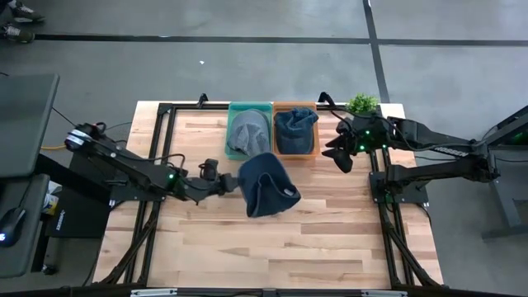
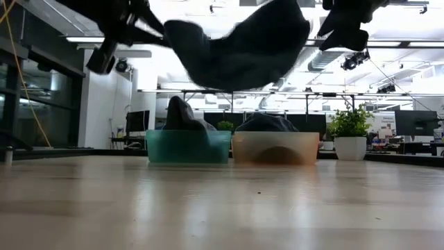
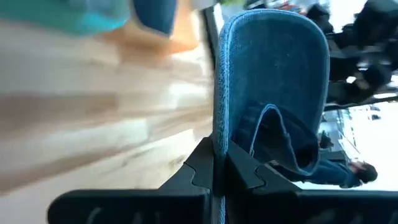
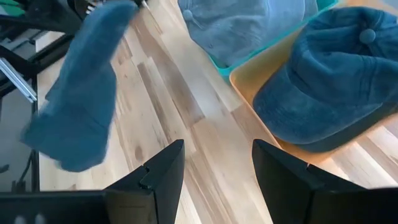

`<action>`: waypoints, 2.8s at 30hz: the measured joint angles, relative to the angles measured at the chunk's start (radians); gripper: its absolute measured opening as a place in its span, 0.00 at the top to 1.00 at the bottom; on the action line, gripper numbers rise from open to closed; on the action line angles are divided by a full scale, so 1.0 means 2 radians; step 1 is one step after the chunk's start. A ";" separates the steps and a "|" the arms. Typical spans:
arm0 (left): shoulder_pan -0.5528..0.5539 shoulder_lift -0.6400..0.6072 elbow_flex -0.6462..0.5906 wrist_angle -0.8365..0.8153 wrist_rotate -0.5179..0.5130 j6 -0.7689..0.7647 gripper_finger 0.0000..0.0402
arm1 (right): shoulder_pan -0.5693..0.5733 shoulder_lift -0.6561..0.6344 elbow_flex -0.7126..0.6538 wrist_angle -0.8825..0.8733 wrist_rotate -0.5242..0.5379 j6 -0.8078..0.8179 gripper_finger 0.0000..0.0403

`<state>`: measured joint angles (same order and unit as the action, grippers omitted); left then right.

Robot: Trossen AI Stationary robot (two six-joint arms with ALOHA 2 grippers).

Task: Pick & Place hat
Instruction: Put the black cap into the orange bin

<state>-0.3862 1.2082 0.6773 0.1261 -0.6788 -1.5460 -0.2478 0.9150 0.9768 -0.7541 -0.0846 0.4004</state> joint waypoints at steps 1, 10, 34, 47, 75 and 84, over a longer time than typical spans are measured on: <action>0.000 -0.005 0.000 0.004 -0.007 0.019 0.98 | 0.000 0.000 0.000 0.004 0.000 0.000 0.54; 0.000 -0.032 0.000 0.003 -0.045 0.090 0.98 | 0.000 0.000 0.000 0.074 -0.038 -0.008 0.54; 0.099 -0.031 0.028 0.051 0.074 0.368 0.98 | 0.023 0.026 0.000 0.175 -0.066 0.002 0.54; 0.098 -0.031 0.113 0.001 0.035 0.704 0.98 | 0.023 0.026 0.020 0.211 -0.044 -0.001 0.54; 0.098 0.012 0.123 0.064 -0.022 0.908 0.99 | 0.202 0.267 0.377 -0.045 0.281 -0.146 0.54; 0.098 0.012 0.123 0.063 -0.022 0.932 0.99 | 0.207 0.367 0.503 -0.143 0.274 -0.096 0.54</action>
<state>-0.1898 1.2312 0.9237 0.2520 -0.7229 0.3181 0.1658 1.6480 1.9822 -1.0392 0.4638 0.2075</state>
